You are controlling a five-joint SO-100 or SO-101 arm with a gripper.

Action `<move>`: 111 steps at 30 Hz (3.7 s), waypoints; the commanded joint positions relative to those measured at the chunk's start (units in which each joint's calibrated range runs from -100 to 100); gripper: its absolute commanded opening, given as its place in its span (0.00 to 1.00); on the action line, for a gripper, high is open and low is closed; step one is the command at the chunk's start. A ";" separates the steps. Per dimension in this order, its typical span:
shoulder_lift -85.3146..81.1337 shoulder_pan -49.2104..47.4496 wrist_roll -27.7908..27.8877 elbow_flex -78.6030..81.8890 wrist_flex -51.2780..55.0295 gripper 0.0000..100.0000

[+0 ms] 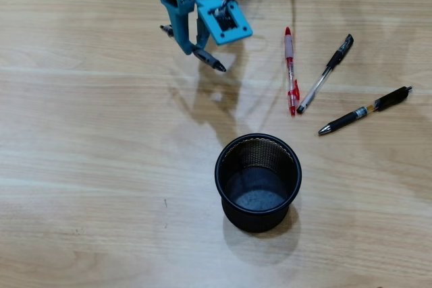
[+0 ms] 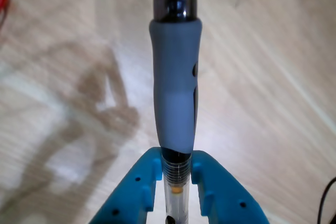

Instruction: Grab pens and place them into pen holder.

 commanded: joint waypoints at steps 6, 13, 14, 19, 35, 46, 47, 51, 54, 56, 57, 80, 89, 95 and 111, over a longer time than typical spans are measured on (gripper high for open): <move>-3.93 -4.58 -8.96 -20.25 -1.04 0.02; -3.00 -8.97 -18.12 -27.22 -11.33 0.02; -2.49 -10.25 -19.64 -26.86 -18.17 0.02; 5.83 -13.91 -20.69 -26.14 -36.48 0.02; 35.13 -18.48 -20.69 -26.14 -60.44 0.02; 45.92 -17.93 -20.69 -26.04 -67.28 0.03; 46.00 -17.84 -20.69 -26.04 -67.28 0.03; 46.17 -17.66 -20.69 -26.04 -67.28 0.04; 46.26 -17.84 -20.22 -26.04 -67.28 0.14; 46.26 -18.11 -20.16 -26.04 -67.28 0.20; 46.17 -18.30 -20.16 -26.04 -67.28 0.22; 20.95 -17.66 -20.16 -0.16 -66.46 0.02; 6.00 -18.57 -20.16 16.13 -66.46 0.02; -4.78 -19.30 -20.16 28.53 -66.46 0.02; -9.20 -23.14 -20.58 32.42 -66.37 0.02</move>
